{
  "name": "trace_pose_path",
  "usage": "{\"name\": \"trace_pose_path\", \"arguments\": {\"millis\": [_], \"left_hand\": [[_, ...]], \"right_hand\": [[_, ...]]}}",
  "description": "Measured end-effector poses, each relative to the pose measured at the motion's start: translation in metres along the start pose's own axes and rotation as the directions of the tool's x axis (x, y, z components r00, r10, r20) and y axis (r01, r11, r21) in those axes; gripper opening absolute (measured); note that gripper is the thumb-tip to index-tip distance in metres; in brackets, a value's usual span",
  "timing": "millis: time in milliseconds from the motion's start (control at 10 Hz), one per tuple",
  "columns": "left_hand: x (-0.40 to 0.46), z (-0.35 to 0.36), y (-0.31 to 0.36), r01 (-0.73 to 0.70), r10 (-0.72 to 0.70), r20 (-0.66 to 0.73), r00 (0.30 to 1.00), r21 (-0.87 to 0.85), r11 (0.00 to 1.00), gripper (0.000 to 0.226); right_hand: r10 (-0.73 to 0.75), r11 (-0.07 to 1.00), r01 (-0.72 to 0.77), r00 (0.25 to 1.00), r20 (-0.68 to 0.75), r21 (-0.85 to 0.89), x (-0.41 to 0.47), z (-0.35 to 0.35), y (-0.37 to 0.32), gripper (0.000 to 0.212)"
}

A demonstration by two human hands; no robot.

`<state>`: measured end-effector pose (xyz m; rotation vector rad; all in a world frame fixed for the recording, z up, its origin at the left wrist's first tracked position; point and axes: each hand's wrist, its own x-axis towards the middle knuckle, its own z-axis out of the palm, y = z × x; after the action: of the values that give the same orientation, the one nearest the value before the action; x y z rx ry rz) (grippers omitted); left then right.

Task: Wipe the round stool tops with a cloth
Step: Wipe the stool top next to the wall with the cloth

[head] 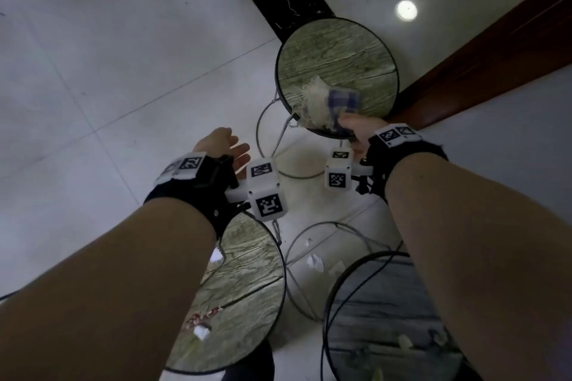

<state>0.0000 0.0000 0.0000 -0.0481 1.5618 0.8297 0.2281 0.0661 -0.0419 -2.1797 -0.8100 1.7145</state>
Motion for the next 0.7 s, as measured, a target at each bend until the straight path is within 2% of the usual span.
{"name": "trace_pose_path", "arguments": {"millis": [100,200,300,400,500,700], "left_hand": [[0.006,-0.002,0.001,-0.020,0.020,-0.010,1.000,0.001,1.000,0.042],[0.010,0.000,-0.004,-0.011,0.011,-0.013,1.000,-0.011,1.000,0.040],[0.014,0.003,-0.010,0.004,-0.004,0.005,1.000,-0.020,1.000,0.041],[0.009,0.009,-0.016,0.012,-0.012,-0.004,1.000,-0.030,0.999,0.039],[-0.001,0.013,-0.022,0.000,0.000,0.005,1.000,-0.011,1.000,0.026],[-0.035,0.020,-0.037,0.097,-0.100,0.058,0.993,0.061,0.993,0.032]], "right_hand": [[-0.019,0.999,0.019,1.000,-0.004,-0.041,0.008,0.000,0.004,0.046],[0.019,0.997,-0.021,1.000,-0.023,-0.081,0.017,-0.002,0.010,0.051],[-0.004,0.998,0.001,0.999,-0.047,-0.069,0.022,-0.009,0.013,0.056],[-0.103,0.995,0.104,0.987,-0.124,-0.001,0.013,-0.016,0.011,0.039],[-0.153,0.977,0.177,0.969,-0.196,0.116,-0.011,-0.026,0.009,0.004],[-0.139,0.946,0.165,0.984,-0.109,0.279,-0.084,-0.065,0.016,0.024]]}}
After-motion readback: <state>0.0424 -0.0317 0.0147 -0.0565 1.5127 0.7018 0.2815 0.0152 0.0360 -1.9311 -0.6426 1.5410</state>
